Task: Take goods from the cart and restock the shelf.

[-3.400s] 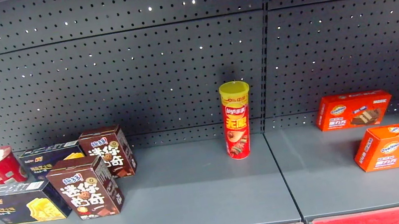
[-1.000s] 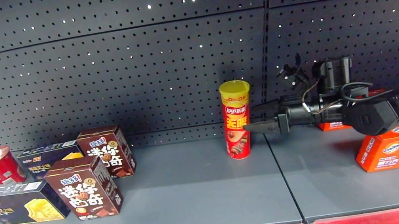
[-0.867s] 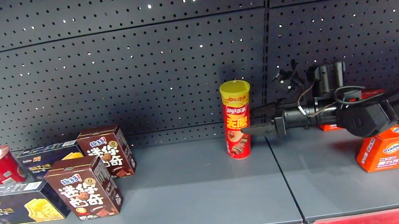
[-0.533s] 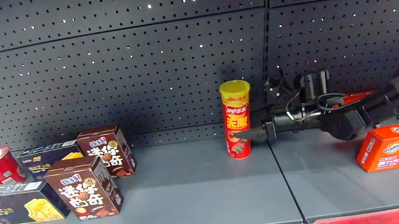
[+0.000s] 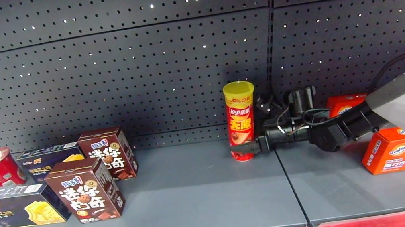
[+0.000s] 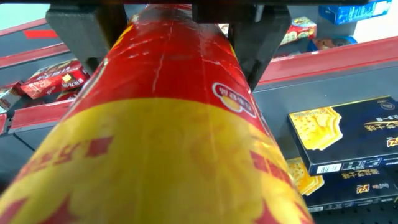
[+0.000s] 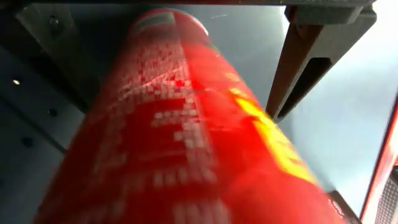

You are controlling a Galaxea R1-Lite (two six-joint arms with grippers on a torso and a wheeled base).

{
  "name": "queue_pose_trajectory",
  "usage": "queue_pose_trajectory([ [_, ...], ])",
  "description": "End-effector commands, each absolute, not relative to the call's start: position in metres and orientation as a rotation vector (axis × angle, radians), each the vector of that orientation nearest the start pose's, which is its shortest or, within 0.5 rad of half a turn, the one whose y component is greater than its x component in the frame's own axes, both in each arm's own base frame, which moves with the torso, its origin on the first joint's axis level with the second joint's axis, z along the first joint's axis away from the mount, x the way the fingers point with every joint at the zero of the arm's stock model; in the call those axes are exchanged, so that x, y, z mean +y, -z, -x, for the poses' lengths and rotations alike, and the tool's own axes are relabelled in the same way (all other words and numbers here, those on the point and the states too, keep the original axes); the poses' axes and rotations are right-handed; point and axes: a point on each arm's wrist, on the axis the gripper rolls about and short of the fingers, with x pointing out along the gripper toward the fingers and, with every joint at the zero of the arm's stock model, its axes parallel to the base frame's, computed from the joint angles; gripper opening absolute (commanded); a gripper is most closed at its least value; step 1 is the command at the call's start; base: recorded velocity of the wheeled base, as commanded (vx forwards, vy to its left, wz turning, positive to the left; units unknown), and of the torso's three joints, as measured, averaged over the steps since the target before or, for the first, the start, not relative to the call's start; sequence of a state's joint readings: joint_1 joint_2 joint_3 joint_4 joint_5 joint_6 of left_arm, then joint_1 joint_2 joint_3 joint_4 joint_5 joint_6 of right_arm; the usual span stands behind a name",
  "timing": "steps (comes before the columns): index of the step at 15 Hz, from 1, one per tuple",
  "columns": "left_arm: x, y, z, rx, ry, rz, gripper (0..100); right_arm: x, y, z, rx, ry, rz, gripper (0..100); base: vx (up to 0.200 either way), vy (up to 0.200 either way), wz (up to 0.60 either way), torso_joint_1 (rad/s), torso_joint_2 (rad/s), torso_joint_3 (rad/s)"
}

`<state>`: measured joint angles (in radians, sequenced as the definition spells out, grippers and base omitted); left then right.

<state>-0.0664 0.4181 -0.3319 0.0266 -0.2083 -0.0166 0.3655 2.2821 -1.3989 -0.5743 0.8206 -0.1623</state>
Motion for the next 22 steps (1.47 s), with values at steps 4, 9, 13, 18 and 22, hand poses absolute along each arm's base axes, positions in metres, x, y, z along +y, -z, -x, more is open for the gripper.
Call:
queue_pose_trajectory([
  [4, -0.005, -0.167, -0.007, 0.128, 0.272, 0.026, 0, 0.183, -0.106, -0.428, 0.205, -1.191, 0.072, 0, 0.0, 0.0, 0.0, 0.0, 0.0, 0.0],
  [9, -0.005, -0.163, -0.008, 0.141, 0.273, 0.028, 0, 0.183, -0.145, -0.398, 0.157, -1.156, 0.099, 0, 0.0, 0.0, 0.0, 0.0, 0.0, 0.0],
  [13, -0.005, -0.151, -0.002, 0.136, 0.27, 0.028, 0, 0.169, -0.152, -0.351, 0.103, -1.14, 0.128, 0, 0.0, 0.0, 0.0, 0.0, 0.0, 0.0],
  [18, -0.004, -0.144, 0.003, 0.116, 0.263, 0.036, 0, 0.153, -0.144, -0.286, 0.126, -1.174, 0.122, 0, 0.0, 0.0, 0.0, 0.0, 0.0, 0.0],
  [22, -0.004, -0.144, 0.003, 0.116, 0.26, 0.038, 0, 0.147, -0.13, -0.266, 0.136, -1.184, 0.12, 0, 0.0, 0.0, 0.0, 0.0, 0.0, 0.0],
])
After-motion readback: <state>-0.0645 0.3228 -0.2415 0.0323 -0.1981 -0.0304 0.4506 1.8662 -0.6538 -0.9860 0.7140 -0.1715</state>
